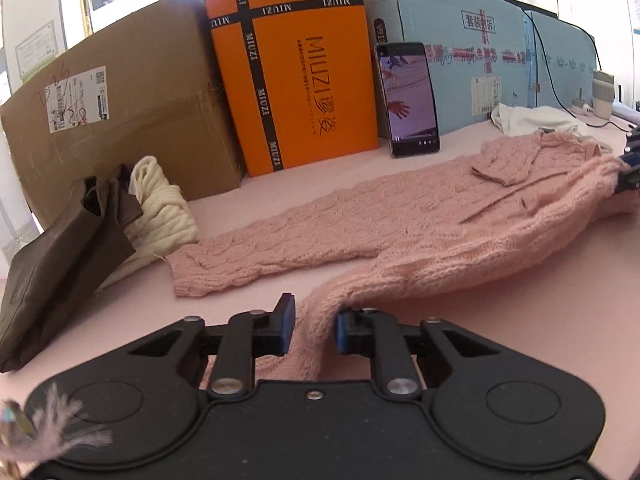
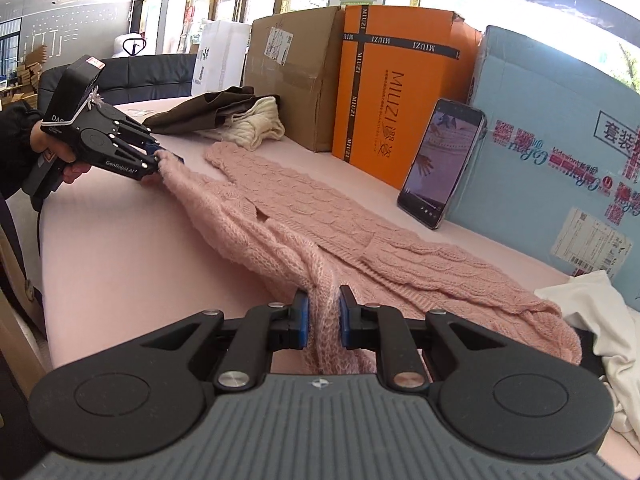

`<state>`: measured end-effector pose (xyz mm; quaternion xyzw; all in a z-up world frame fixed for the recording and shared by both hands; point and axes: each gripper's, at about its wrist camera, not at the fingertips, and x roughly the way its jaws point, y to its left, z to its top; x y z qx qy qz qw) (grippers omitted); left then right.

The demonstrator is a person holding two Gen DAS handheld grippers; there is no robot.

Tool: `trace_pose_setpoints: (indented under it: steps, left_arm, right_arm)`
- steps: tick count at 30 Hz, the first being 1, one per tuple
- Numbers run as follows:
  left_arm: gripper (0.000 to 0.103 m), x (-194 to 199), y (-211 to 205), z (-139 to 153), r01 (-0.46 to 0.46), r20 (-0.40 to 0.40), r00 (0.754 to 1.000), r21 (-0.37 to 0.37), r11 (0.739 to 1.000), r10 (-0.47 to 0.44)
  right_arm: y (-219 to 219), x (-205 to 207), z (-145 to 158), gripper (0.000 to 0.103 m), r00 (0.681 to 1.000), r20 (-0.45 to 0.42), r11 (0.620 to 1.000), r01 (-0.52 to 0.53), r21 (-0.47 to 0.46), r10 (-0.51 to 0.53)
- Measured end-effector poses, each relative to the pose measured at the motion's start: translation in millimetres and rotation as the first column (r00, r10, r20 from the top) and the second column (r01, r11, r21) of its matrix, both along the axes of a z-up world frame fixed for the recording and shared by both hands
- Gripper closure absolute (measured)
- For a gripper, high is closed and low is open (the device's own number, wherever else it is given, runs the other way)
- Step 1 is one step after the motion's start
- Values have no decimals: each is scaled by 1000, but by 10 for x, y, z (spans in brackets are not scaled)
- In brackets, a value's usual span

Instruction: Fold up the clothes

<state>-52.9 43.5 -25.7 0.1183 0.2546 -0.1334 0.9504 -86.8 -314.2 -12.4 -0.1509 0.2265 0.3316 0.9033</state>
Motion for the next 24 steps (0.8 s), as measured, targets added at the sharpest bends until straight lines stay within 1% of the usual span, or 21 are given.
trace_pose_setpoints:
  steps: [3,5,8,11,12,15,17,22,24]
  left_arm:
    - [86,113,-12,90,-14,41,999,-11,1000,14]
    - [86,235,-47,155,-12,67,998,-9,1000,13]
    - [86,436,-76,216,0,73,997,-6,1000,0]
    - [85,641,-68,239,6,52,999,-8,1000,-6]
    - [83,703,-62,238,6,42,999,-9,1000,-6]
    - [81,864,19,186,-13,-5,1000,-49,999,13]
    - [81,916,68,136,-24,-24,999,-68,997,22]
    - [81,985,163,81,-42,-47,998,-131,990,36]
    - [81,1004,180,69,-48,-51,998,-144,988,41]
  right_arm:
    - [-74,178,46,90,999,-47,998,-26,49,29]
    - [-135,367,92,90,996,-77,996,-28,86,35]
    - [-200,670,134,90,993,-115,992,-20,126,35]
    - [-239,962,122,90,989,-146,989,4,149,18]
    - [-253,1046,105,90,988,-153,988,16,155,8]
    - [-296,1234,45,90,984,-179,982,50,180,-17]
    - [-311,1287,16,90,983,-182,980,61,190,-26]
    - [-332,1348,-28,89,982,-180,977,86,195,-50]
    - [-336,1366,-40,89,982,-181,976,94,198,-58]
